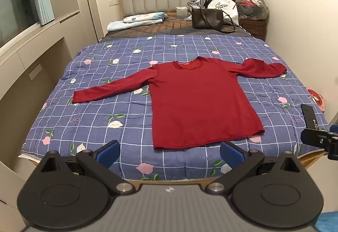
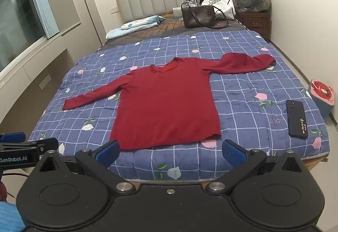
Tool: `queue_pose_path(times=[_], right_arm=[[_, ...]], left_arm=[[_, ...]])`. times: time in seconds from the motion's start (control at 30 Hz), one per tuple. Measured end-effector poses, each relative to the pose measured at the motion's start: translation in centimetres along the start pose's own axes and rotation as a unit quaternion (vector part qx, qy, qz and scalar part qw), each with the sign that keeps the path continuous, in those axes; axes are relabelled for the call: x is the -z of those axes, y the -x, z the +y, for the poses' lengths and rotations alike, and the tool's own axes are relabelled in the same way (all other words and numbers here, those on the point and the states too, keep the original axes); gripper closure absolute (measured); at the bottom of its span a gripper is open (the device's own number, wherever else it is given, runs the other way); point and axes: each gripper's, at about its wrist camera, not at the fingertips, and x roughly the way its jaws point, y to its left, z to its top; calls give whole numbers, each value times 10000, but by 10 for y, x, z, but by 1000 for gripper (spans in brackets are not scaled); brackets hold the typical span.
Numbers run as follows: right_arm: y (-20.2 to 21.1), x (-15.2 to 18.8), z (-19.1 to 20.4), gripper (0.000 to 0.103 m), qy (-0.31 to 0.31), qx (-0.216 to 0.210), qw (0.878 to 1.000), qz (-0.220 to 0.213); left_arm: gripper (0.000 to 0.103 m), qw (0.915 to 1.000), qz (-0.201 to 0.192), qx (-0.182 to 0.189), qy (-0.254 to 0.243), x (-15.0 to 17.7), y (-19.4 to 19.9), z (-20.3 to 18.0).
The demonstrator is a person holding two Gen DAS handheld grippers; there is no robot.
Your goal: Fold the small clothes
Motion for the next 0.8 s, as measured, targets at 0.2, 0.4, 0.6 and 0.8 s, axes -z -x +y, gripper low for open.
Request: queue_pose_path(times=[0.2, 0.4, 0.6, 0.8], right_arm=[[1, 1, 0, 0, 7, -1, 10000, -8], [1, 2, 0, 0, 13, -3, 10000, -6], [1, 2, 1, 0, 17, -10, 10000, -17], [0, 3, 0, 0, 24, -14, 10000, -2]], left_arm=[[0, 10000, -18, 11, 17, 0, 0, 0], [0, 10000, -5, 20, 15, -1, 7, -4], [0, 10000, -24, 34, 18, 0, 7, -3], [0, 10000, -26, 60, 14, -1, 7, -1]])
